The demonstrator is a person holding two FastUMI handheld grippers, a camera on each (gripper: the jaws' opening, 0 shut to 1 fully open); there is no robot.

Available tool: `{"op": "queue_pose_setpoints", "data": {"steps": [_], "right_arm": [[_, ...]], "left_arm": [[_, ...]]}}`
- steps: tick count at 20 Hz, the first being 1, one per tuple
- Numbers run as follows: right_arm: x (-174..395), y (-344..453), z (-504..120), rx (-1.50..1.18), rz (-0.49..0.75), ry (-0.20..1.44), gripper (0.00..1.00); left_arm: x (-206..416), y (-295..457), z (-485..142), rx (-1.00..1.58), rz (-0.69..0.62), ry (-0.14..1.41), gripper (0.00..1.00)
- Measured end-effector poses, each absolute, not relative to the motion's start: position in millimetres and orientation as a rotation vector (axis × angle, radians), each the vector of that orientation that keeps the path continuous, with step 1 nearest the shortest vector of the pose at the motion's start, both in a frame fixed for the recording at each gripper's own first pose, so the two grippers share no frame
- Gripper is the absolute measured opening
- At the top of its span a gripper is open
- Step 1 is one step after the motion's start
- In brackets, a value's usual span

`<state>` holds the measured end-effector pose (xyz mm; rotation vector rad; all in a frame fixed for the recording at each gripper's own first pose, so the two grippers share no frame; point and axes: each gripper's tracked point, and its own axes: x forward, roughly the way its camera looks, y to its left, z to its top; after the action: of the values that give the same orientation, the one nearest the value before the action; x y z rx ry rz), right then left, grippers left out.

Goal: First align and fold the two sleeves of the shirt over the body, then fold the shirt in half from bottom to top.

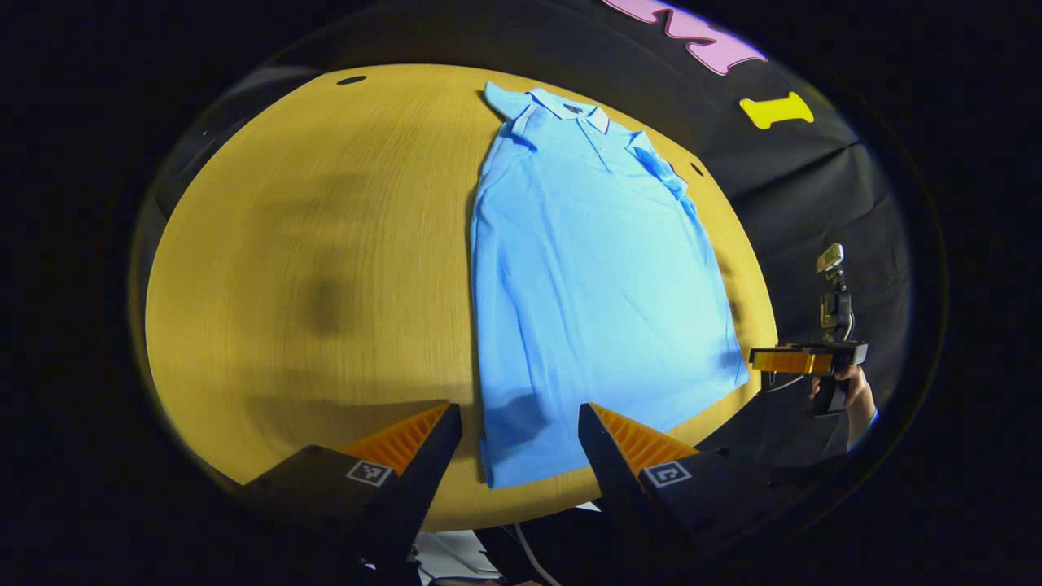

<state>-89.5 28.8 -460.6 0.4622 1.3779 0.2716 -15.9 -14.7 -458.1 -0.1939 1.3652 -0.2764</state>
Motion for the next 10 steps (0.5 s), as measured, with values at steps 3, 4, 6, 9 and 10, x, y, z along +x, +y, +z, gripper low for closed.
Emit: {"op": "queue_pose_setpoints", "data": {"steps": [3,4,6,9,10], "right_arm": [[-94.6,38.7,-460.2,0.574,0.269,1.414,0.74],[-92.2,42.5,-460.8,0.64,0.263,1.423,0.75],[-94.2,47.5,-459.8,0.709,0.267,1.445,0.75],[-93.5,52.0,-462.6,0.682,0.276,1.441,0.6],[-92.7,55.3,-462.3,0.674,0.277,1.439,0.57]], "left_arm": [[-24.4,-24.0,-457.9,-0.219,-0.329,1.387,0.96],[-25.8,-27.2,-456.9,-0.224,-0.343,1.388,0.96],[-32.0,-31.9,-455.9,-0.245,-0.37,1.403,0.96],[-33.4,-34.3,-461.4,-0.258,-0.36,1.407,0.84],[-32.2,-36.1,-462.5,-0.251,-0.365,1.402,0.69]]}}
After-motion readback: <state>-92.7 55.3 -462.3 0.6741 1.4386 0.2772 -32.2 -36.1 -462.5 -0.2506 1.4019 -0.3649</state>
